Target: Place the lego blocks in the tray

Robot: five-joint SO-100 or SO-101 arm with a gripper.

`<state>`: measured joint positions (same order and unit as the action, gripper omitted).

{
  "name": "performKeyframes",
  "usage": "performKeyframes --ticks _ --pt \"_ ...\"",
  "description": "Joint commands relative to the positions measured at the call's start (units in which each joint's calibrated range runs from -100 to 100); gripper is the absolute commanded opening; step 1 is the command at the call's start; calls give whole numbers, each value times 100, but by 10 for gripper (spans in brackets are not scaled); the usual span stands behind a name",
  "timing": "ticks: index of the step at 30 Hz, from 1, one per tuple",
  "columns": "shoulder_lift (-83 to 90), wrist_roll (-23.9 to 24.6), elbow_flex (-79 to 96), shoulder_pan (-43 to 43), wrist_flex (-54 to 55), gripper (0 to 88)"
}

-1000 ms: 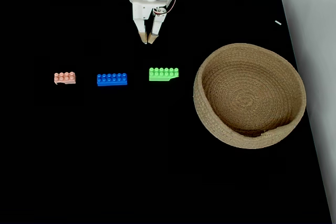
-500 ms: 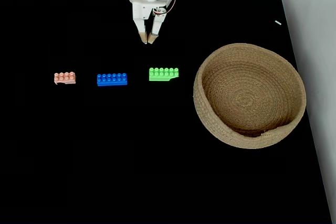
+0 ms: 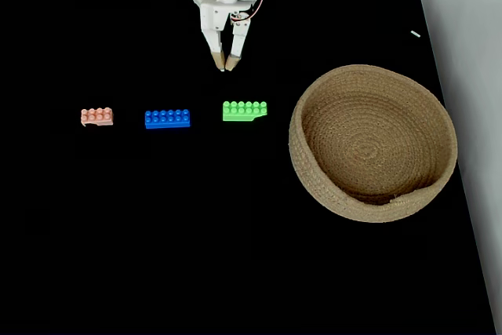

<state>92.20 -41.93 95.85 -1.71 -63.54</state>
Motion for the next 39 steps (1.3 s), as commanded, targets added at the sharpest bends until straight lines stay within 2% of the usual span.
performKeyframes --ticks 1,3,6,9,11,15,24,39 --pt "-1283 928 -1144 204 902 55" --pt "-2083 1665 -2047 270 1102 171" --pt "-3252 2418 -3451 286 1077 245" --pt "-4276 2916 -4601 245 802 324" --pt "-4774 3033 -5184 220 594 348" --pt "-5565 3302 -5859 -10 511 338" --pt "-6984 3463 -5959 -546 369 318" --pt "-7887 3707 -6479 -546 19 312"
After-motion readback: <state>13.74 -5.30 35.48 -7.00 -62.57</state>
